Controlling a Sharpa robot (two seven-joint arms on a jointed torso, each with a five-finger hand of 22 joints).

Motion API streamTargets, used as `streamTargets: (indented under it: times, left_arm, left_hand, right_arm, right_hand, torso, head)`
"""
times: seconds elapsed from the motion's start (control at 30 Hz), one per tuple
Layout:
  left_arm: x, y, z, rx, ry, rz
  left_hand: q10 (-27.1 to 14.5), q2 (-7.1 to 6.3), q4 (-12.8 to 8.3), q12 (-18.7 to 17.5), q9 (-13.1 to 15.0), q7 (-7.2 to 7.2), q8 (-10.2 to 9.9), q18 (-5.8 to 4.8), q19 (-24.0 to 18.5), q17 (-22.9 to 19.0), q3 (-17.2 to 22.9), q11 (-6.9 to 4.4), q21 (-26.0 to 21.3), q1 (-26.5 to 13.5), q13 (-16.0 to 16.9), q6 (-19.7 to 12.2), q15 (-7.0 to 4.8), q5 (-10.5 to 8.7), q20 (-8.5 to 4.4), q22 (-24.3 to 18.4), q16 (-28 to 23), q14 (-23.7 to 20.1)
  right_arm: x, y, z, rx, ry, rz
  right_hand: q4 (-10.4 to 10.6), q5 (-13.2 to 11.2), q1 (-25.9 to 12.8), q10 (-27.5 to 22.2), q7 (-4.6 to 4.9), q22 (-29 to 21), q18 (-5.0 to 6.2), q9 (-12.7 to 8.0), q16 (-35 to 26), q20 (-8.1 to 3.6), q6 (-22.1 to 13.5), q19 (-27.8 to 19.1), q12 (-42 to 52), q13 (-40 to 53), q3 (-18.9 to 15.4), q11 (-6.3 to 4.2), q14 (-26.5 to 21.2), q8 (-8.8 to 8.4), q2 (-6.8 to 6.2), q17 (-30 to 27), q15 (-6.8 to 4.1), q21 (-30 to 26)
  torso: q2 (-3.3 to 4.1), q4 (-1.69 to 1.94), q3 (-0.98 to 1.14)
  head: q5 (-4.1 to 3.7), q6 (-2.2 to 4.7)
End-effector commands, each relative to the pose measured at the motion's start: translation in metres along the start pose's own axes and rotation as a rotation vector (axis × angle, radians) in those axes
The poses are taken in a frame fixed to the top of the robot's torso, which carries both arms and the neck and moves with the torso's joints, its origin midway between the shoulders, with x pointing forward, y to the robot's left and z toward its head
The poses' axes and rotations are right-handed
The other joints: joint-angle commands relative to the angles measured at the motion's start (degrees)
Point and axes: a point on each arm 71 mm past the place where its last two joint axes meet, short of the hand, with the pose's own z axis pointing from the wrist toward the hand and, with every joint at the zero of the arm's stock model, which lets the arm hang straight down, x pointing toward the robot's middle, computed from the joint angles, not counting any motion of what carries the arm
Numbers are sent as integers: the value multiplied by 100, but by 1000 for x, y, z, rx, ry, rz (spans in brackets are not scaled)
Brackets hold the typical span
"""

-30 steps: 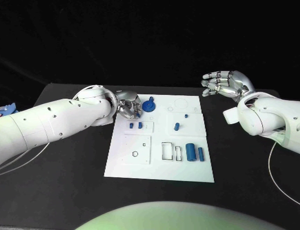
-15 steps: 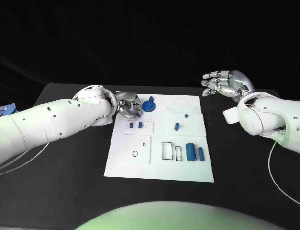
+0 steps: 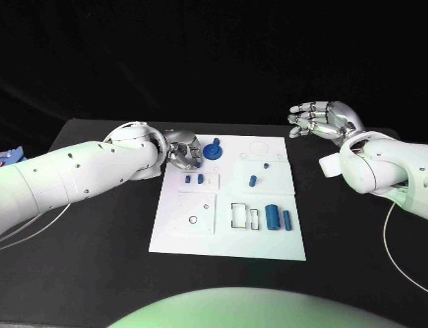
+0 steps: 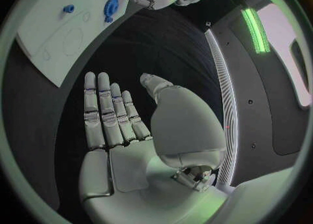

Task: Assemble the parts on the task board

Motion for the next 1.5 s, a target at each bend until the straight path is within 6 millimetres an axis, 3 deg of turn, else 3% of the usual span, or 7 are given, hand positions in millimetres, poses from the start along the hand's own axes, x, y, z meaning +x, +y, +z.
streamTargets:
  times: [0.03, 0.5, 0.63, 0.7, 0.8, 1.23, 1.5]
  left_arm:
    - [1, 0, 0, -1, 11, 1]
    - [0, 1, -1, 3, -2, -2]
    - [-1, 0, -1, 16, -13, -10]
    - [-1, 0, -2, 20, -16, -12]
    - [-1, 0, -2, 25, -17, -14]
    - [-2, -3, -4, 54, -29, -27]
    - [-3, -7, -5, 94, -49, -37]
  left_hand:
    - [-86, -13, -42, -49, -8, 22, -48, -5, -37, -44, 22, 12, -38, -39, -11, -38, 7, 9, 27, -19, -43, -60]
    - [-181, -35, -61, -74, -26, 34, -122, -1, -47, -117, 24, 40, -51, -37, -19, -113, 34, 3, 54, -38, -62, -84]
    - [-360, -106, -48, -94, -42, -37, -205, 14, -90, -228, -54, 66, -104, -103, -24, -214, 57, -8, 79, -112, -95, -130]
    - [-472, -118, -45, -97, -43, -52, -229, 55, -209, -496, -99, 82, -245, -114, -25, -235, 72, -6, 92, -321, -204, -256]
    - [-612, -91, -60, -83, -32, -43, -237, 100, -345, -805, -131, 101, -419, -82, -23, -209, 86, 0, 107, -557, -345, -408]
    - [-819, -85, -76, -37, -18, -42, -246, 120, -426, -914, -209, 129, -530, -64, -16, -157, 114, -2, 132, -694, -371, -493]
    - [-903, -28, -81, 91, 26, 1, -170, 124, -425, -882, -255, 107, -537, -39, 17, 77, 102, 9, 130, -703, -293, -486]
  right_arm:
    - [1, 1, 0, -10, 10, -2]
    - [1, 1, 0, -9, 9, 0]
    - [1, 0, 0, -9, 9, 0]
    - [1, 0, 0, -9, 9, 0]
    - [1, 0, 0, -9, 9, 0]
    - [0, 0, 0, -9, 8, -1]
    - [1, 0, 0, -8, 9, 0]
  right_hand:
    - [4, 37, 29, -39, 540, -10, 52, -11, -41, -1, -30, 43, 42, -11, -40, 13, 20, 41, 50, 4, -9, -34]
    - [4, 37, 29, -39, 540, -10, 52, -11, -41, -1, -30, 43, 42, -11, -40, 13, 20, 41, 50, 4, -9, -34]
    - [5, 37, 30, -41, 540, -15, 52, -13, -43, -1, -32, 45, 45, -13, -43, 13, 20, 42, 50, 4, -9, -36]
    - [5, 37, 30, -41, 540, -15, 52, -13, -43, -1, -32, 45, 45, -13, -43, 13, 20, 42, 50, 4, -9, -36]
    - [5, 37, 30, -41, 540, -15, 52, -13, -43, -1, -32, 45, 45, -13, -43, 13, 20, 42, 50, 4, -9, -36]
    - [5, 37, 30, -41, 540, -15, 52, -13, -43, -1, -32, 45, 45, -13, -43, 13, 20, 42, 50, 4, -9, -36]
    - [4, 37, 33, -42, 540, -22, 52, -15, -45, -1, -33, 47, 51, -14, -45, 13, 21, 45, 54, 5, -9, -39]
  torso:
    - [4, -2, 3]
    - [2, -4, 4]
    - [2, 1, 5]
    - [1, 0, 6]
    - [0, -3, 5]
    - [2, -1, 2]
    - [4, -3, 1]
  head:
    - [-1, -4]
    - [7, 1]
    - [6, -5]
    - [3, -4]
    - [5, -3]
    - [4, -13]
    - [2, -25]
